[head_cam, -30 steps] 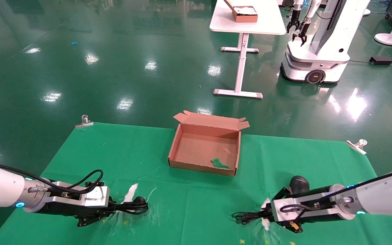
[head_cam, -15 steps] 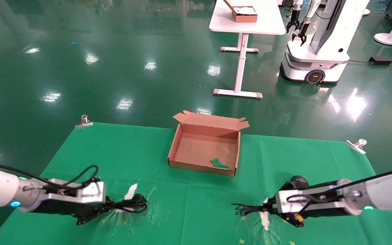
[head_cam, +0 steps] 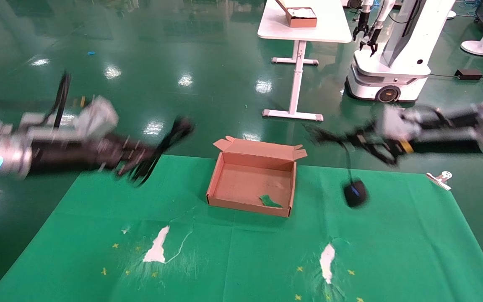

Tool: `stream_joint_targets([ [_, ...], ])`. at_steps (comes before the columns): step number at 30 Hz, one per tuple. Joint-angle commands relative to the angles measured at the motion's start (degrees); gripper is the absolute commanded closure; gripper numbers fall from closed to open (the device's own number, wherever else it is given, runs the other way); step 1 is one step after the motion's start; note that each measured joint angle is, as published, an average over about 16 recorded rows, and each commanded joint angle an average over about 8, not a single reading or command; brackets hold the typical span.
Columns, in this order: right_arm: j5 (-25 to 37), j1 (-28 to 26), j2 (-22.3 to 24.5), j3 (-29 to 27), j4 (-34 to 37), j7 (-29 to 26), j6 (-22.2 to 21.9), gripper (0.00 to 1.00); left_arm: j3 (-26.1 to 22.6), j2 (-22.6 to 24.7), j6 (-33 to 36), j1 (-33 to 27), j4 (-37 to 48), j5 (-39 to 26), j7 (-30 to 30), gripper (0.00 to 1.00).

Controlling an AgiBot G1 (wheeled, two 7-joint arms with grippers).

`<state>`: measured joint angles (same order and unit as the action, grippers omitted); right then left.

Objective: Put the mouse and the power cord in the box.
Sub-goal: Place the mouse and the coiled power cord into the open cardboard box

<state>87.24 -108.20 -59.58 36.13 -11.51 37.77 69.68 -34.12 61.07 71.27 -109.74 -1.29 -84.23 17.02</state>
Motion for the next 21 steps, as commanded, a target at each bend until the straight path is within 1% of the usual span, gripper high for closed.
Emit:
stream_joint_targets([
  [1,0.0,-1.7,-1.1,-0.1,-1.9,-1.5,-1.2,1.0,1.4,1.1,-0.8,-1.6,0.6,2.0,-2.9,1.0],
  [5,-1.4,-1.1,-7.3,-1.0,-1.1,-1.8,-5.6,1.0,2.5,3.5,-4.1,-4.1,-0.2,3.5,-4.8,1.0],
  [10,-3.4,2.0,-14.5,-2.3,3.4,-0.9,-12.9,1.0,2.7,4.6,-6.0,-5.9,-1.5,3.9,-4.9,1.0],
  [14,-4.5,6.2,-17.7,-3.0,6.0,-0.4,-20.9,1.0,2.6,4.1,-4.6,-5.6,-1.8,3.8,-4.9,1.0],
  [16,-4.7,8.5,-18.4,-2.9,6.1,-0.2,-24.5,1.0,2.3,3.7,-3.2,-5.1,-1.7,3.4,-4.9,1.0],
  [18,-4.8,10.7,-18.6,-2.5,5.4,-0.3,-27.1,1.0,1.9,3.3,-1.6,-4.7,-1.7,2.8,-4.8,1.0],
  [19,-4.8,11.8,-18.7,-2.3,4.9,-0.4,-27.9,0.97,1.6,3.0,-0.8,-4.5,-1.8,2.4,-4.7,1.0],
  [20,-4.9,12.6,-18.7,-2.0,4.4,-0.5,-28.2,0.87,1.3,2.7,-0.2,-4.4,-1.9,1.9,-4.5,1.0],
  [21,-5.0,13.4,-18.7,-1.7,3.8,-0.8,-28.3,0.74,0.9,2.5,0.4,-4.2,-2.0,1.4,-4.3,1.0],
])
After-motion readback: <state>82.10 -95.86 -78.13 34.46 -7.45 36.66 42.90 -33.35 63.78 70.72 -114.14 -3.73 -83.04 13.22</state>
